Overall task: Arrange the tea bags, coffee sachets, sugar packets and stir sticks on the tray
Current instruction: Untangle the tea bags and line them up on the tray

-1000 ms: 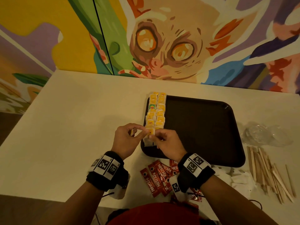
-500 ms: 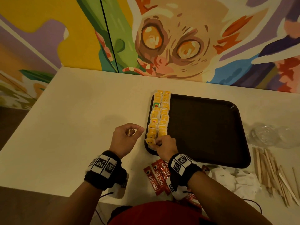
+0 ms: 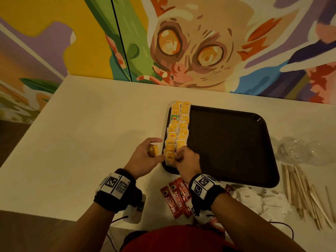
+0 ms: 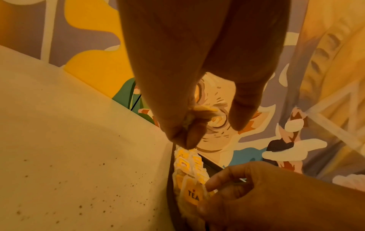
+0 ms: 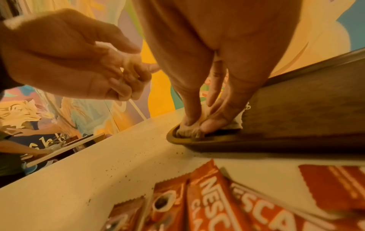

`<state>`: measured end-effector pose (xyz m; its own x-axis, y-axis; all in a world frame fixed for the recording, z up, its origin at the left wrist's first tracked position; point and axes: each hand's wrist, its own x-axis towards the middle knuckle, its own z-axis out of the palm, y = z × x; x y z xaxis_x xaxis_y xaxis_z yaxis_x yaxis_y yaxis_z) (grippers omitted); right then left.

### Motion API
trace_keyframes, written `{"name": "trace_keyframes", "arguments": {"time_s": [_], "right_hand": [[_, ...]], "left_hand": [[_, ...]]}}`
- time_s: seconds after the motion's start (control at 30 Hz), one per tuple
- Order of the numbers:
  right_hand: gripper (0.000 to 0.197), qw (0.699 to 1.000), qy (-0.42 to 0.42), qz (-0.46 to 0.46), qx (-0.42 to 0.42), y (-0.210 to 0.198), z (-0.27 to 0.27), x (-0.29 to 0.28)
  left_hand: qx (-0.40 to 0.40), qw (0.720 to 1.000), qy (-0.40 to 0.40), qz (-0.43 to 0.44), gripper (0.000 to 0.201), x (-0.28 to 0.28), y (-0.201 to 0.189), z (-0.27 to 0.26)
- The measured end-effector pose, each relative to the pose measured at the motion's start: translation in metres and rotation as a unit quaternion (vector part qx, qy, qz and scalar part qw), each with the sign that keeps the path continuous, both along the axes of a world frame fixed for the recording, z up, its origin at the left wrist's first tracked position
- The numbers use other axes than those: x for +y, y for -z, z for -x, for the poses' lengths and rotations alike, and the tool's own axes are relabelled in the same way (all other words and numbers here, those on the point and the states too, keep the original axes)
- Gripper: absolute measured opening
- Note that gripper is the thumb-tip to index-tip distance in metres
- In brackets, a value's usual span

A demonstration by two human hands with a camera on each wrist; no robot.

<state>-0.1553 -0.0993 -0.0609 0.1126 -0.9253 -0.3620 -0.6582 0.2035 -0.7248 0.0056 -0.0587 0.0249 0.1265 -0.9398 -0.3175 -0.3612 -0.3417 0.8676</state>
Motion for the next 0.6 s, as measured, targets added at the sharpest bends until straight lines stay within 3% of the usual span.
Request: {"name": "trace_keyframes", "arguments": {"time_s": [0.17,0.4,0.6], "right_hand": [[0.015,0.998,0.017,0.057,-0.033,-0.029,0.01,-0.002],[0.01,0.97,-0.031,0.024,-0.24,-0.075,0.006,-0.002],[0.013,0.963,-0.065,0.049,-0.257,-0.079,0.001,0.001]], "left_hand": [[0.068,0.998,0.0,0.001,0.052,0.001,-0.007,0.004],[0.187,0.982,-0.022,0.001,0.038,-0.002,-0.01,0.01],[0.133,0.989,0.015,0.057,0.03,-0.002,-0.008,0.01]]}}
